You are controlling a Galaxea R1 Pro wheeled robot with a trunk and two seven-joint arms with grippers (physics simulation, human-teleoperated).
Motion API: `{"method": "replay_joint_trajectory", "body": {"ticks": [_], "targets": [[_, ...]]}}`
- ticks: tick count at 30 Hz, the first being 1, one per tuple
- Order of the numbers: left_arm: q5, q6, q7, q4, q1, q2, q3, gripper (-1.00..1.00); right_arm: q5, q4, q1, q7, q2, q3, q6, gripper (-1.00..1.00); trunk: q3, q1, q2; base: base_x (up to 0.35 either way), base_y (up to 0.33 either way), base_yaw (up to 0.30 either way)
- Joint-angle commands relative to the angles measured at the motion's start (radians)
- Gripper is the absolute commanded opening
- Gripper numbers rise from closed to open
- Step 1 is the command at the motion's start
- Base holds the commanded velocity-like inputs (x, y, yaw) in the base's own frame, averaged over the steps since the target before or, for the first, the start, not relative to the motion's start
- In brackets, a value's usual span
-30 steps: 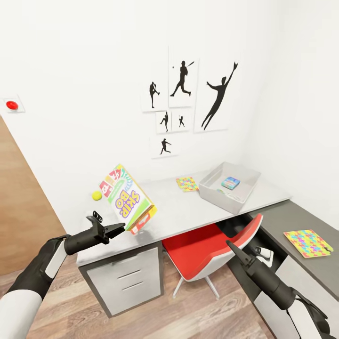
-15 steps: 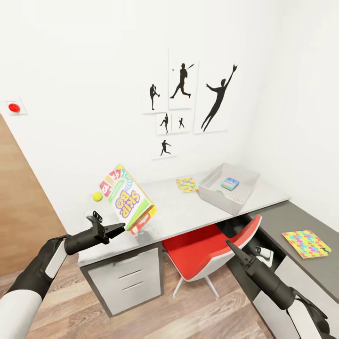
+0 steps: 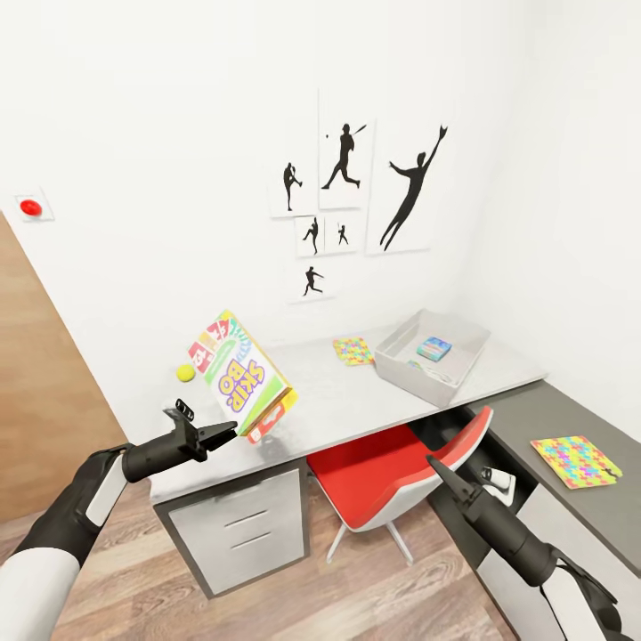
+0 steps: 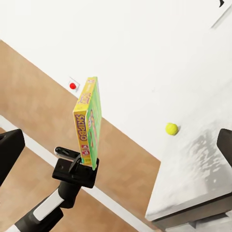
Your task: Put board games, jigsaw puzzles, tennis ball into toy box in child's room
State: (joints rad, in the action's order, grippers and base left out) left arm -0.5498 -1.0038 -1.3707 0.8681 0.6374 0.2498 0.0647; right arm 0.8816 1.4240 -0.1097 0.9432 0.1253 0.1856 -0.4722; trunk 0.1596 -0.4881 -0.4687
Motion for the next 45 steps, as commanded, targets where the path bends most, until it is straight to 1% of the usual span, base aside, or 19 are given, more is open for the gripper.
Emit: {"method": "replay_joint_trajectory", "body": {"ticks": [1,10,24,45], "targets": [[-0.002,-0.008,-0.001,0.0,0.001,0.0,0.0,-1.0,0.007,0.0,-0.001,0.0,-0.001,0.001,-0.008,1.0,-0.001,0.003,0.006,0.0,0.0,0.0],[-0.002,-0.007,-0.001,0.0,0.001,0.0,0.0,-1.0,0.007,0.001,-0.001,0.001,-0.003,0.0,-0.008,1.0,-0.03,0.038,0.069,0.0,0.0,-0.045],[-0.002,-0.007,-0.002,0.0,0.001,0.002,0.0,-1.0,0.007,0.001,-0.001,0.001,-0.005,-0.001,-0.007,1.0,-0.03,0.038,0.069,0.0,0.0,-0.182],[-0.003,-0.006,-0.002,0.0,0.001,0.0,0.0,-1.0,0.003,0.003,-0.001,0.0,-0.007,-0.003,-0.006,1.0,-0.03,0.038,0.069,0.0,0.0,-0.013]]}}
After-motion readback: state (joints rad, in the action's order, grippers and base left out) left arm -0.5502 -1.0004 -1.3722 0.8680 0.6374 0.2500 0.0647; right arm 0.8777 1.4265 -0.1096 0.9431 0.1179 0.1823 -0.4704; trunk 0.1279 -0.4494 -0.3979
